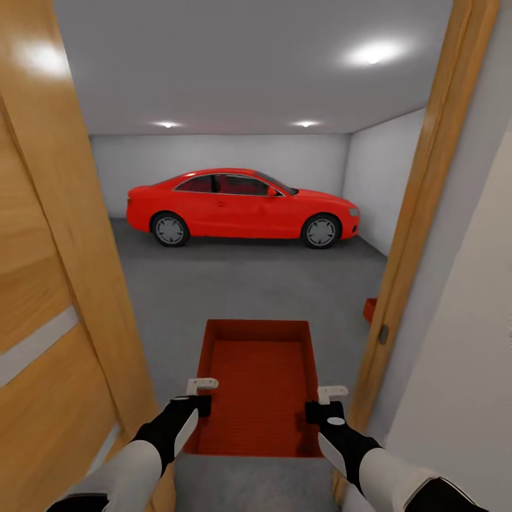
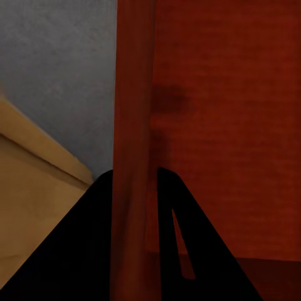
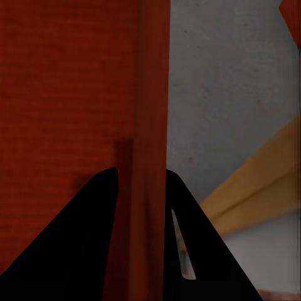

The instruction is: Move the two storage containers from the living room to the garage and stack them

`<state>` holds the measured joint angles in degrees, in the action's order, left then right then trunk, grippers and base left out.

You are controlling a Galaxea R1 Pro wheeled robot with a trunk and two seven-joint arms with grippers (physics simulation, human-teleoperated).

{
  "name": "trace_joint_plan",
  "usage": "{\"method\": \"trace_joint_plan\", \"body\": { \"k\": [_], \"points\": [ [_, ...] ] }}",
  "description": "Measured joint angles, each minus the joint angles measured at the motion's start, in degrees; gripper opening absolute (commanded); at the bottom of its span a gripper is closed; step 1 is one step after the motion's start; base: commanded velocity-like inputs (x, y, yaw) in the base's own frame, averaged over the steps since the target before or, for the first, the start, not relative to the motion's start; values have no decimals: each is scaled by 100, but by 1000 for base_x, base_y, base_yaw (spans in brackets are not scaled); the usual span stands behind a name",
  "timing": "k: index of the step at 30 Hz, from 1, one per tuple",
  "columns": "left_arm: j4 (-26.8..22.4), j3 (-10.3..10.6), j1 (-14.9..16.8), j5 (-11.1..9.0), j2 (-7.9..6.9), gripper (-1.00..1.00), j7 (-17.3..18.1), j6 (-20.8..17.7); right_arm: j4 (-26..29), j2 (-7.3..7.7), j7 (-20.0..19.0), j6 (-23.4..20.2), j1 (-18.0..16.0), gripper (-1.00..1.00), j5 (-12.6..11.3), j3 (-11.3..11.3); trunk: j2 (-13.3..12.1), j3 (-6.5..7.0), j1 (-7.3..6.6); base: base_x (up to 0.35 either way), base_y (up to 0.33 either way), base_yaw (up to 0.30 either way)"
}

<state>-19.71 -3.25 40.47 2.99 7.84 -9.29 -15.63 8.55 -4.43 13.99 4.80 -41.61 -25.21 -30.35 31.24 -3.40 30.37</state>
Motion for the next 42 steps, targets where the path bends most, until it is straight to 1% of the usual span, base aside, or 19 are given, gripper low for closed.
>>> {"method": "trace_joint_plan", "body": {
  "k": [10, 34, 42],
  "points": [
    [1, -1, -1, 0, 0, -100, 0, -1, -4, -1, -2, 0, -1, -100, -1, -1, 0, 0, 0, 5, 2, -132],
    [-7, 4, -1, 0, 0, -100, 0, 4, -4, -1, 0, 14, -1, -100, -4, -1, 0, 0, 0, 3, 0, -5],
    [21, 10, -1, -25, -1, -100, -8, 26, -13, -1, 3, 14, -1, -100, -8, -20, 1, 0, -3, 245, 58, 0]
  ]
}}
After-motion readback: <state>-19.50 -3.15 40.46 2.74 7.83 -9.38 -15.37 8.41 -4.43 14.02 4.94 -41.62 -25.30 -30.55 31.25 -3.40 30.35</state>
